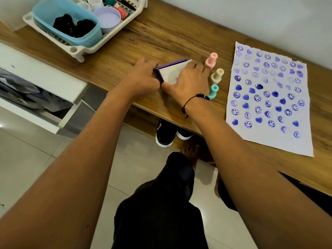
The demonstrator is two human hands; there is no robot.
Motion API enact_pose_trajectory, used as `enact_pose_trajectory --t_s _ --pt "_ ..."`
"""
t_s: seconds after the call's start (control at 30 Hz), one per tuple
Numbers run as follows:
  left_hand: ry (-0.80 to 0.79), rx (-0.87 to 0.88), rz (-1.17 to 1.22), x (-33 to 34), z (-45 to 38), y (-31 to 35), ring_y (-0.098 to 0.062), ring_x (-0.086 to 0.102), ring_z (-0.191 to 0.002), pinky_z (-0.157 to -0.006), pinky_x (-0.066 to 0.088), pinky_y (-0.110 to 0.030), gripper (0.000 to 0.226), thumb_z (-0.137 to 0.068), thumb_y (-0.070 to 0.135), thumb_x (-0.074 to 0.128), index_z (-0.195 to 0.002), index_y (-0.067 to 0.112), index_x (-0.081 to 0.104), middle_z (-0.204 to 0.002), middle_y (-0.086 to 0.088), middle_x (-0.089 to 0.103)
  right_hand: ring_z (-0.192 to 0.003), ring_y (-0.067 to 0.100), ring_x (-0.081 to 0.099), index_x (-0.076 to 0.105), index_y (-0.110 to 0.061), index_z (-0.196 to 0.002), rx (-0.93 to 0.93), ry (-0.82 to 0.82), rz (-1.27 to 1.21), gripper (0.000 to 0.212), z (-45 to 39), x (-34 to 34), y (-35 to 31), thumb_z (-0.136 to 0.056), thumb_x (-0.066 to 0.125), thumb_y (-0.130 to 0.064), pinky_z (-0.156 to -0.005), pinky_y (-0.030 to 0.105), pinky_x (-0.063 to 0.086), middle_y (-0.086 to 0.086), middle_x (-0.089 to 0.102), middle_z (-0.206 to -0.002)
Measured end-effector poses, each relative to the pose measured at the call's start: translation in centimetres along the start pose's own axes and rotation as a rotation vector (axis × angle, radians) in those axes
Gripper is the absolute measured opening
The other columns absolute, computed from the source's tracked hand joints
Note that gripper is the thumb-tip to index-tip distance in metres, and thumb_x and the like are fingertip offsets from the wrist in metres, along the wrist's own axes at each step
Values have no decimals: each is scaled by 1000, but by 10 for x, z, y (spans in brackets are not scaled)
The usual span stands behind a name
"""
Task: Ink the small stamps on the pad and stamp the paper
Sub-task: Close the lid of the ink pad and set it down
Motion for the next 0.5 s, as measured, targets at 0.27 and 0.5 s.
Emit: enact_pose_trajectory --t_s 0.27,0.5 --pt "6 -10 8 3 -3 -1 -29 33 -133 -96 31 -27 62 -82 5 51 -141 11 32 -146 -11 28 -125 32 37 33 1 -133 -5 3 39 92 6 3 -4 -72 63 -60 -100 37 38 19 43 -135" --pt "-5 5 7 2 -1 0 -29 33 -131 -89 29 -26 61 -81 2 50 -140 10 34 -144 -12 28 -126 32 35 30 3 -134 28 23 46 98 10 9 -9 -69 65 -62 -98 44 43 19 42 -135"
Point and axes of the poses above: each hand's wrist, its own z-axis away from the middle knuckle, its own x-axis out of the palm, y = z × x, the point moved 3 cm from there along -z, towards the middle knuckle
